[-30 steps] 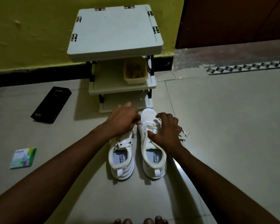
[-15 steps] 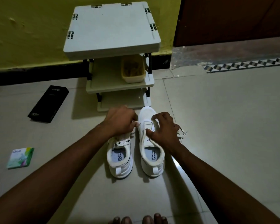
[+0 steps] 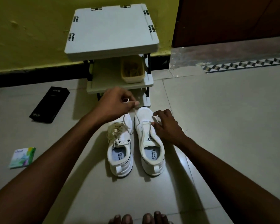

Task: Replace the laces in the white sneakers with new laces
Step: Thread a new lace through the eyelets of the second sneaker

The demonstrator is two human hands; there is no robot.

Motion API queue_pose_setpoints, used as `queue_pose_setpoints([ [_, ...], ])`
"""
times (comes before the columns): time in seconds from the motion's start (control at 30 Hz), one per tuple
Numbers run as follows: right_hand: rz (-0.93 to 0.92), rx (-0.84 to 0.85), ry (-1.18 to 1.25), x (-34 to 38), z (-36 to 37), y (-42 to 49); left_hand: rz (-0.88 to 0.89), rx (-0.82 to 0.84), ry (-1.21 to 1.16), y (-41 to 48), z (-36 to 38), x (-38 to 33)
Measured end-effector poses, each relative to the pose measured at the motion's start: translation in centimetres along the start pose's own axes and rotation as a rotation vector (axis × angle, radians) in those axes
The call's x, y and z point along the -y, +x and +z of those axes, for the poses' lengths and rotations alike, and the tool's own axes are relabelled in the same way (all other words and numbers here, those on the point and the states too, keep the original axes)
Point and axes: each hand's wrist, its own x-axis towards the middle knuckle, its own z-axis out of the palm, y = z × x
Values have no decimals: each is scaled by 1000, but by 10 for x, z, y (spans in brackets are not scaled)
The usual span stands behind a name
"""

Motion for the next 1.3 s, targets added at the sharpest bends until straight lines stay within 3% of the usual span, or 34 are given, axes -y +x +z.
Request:
queue_pose_setpoints([
  [0.17,86,143,168,1,-23,6,24,-33,-254,-10,-14,-19],
  [0.3,168,271,188,18,-50,7,55,-69,-300,-19,-27,-38],
  [0.4,110,298,224,45,-86,-2,83,-79,-339,-31,-41,-55],
  [0.63,29,162,481,116,-172,-43,43,-57,-603,-58,-78,-98],
  [0.8,81,101,790,161,-208,-65,47,14,-725,-61,-102,-115],
  [0.93,98,115,999,184,-226,-69,104,-48,-634,-65,-109,-120],
  [1.1,-17,-25,991,199,-237,-76,94,-215,-479,-63,-113,-123],
  [1.3,-168,-292,682,211,-244,-71,12,-316,-478,-50,-116,-131],
])
